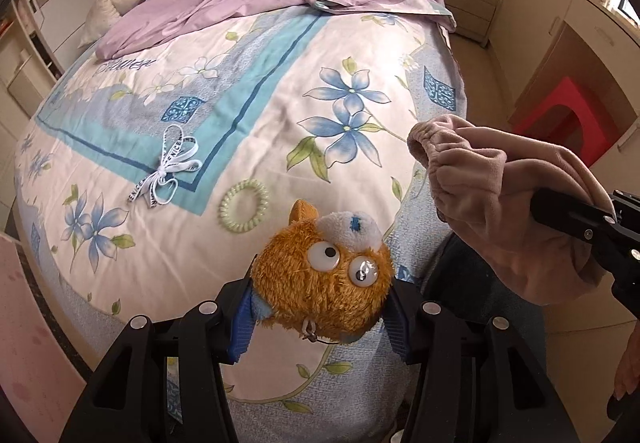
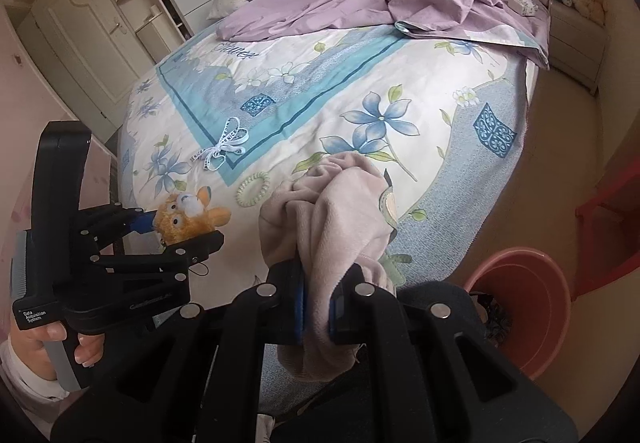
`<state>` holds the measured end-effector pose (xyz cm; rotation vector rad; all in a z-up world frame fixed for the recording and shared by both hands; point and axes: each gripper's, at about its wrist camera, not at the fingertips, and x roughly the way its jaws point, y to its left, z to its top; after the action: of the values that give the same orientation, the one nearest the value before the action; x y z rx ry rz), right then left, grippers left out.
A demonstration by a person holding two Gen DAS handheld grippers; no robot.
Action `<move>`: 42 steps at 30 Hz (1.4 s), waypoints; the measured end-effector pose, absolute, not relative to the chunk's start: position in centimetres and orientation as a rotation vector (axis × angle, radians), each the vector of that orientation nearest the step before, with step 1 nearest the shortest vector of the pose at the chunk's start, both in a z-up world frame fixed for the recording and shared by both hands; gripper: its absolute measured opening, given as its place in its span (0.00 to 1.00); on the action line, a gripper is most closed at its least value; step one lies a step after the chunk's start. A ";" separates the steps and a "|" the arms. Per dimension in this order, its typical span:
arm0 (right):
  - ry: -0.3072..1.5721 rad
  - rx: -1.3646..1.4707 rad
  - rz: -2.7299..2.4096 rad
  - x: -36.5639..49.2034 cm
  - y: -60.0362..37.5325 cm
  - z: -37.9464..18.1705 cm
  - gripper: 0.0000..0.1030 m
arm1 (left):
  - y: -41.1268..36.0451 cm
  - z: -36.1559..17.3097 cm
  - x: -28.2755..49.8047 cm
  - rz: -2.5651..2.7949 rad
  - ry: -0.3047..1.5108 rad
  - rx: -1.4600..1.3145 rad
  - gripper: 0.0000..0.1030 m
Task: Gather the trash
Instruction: 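Carry the plush toy and beige garment in both tools over the pink bucket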
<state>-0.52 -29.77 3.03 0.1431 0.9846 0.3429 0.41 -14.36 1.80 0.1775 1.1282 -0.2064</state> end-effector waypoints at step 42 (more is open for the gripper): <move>0.988 0.359 -0.106 -5.4 -49.7 -0.9 0.07 | -41.7 -0.2 0.2 -0.659 1.098 0.510 0.53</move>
<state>-5.44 -49.66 -0.88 0.3590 0.9876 -0.1055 0.24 -41.71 -0.16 0.5097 1.0985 -0.6589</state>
